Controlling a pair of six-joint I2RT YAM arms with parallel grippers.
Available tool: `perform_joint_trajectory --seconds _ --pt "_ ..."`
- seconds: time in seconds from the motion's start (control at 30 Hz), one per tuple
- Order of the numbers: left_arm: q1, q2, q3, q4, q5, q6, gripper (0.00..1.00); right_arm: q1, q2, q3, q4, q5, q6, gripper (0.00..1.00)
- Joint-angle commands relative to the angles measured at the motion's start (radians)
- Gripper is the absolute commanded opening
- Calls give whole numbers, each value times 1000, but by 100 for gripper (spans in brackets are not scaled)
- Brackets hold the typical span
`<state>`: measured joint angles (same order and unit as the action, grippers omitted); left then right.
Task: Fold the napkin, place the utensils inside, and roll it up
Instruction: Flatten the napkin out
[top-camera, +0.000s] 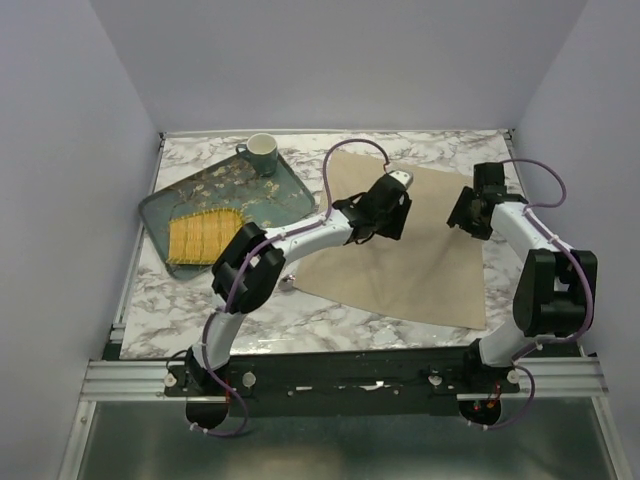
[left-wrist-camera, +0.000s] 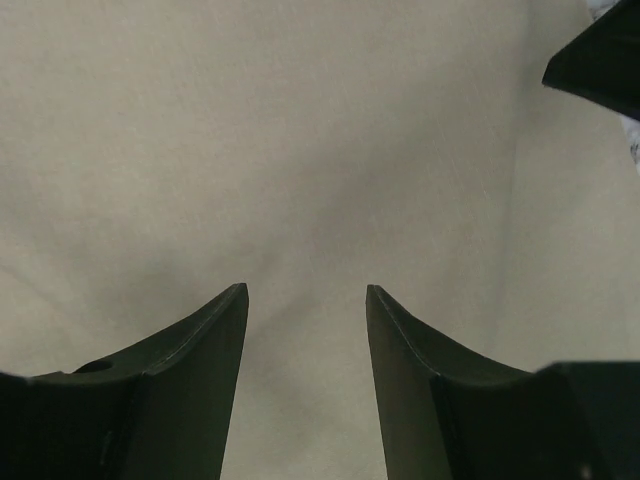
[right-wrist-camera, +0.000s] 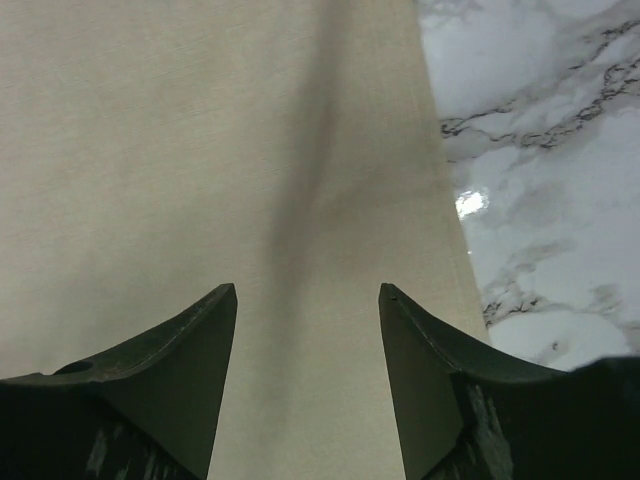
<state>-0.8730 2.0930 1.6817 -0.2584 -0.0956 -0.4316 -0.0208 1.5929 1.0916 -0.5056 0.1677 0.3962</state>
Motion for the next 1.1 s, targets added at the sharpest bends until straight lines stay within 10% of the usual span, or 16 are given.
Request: perform_joint_trajectory --seconds 0.0,0.3,1.07 --pt "-7 61 82 -50 10 -54 58 -65 18 -79 74 -66 58 57" --pt "-3 236 196 -62 72 -202 52 -145 48 -160 136 -142 179 29" --pt "34 519 441 53 349 -435 55 -300 104 -93 7 -7 227 20"
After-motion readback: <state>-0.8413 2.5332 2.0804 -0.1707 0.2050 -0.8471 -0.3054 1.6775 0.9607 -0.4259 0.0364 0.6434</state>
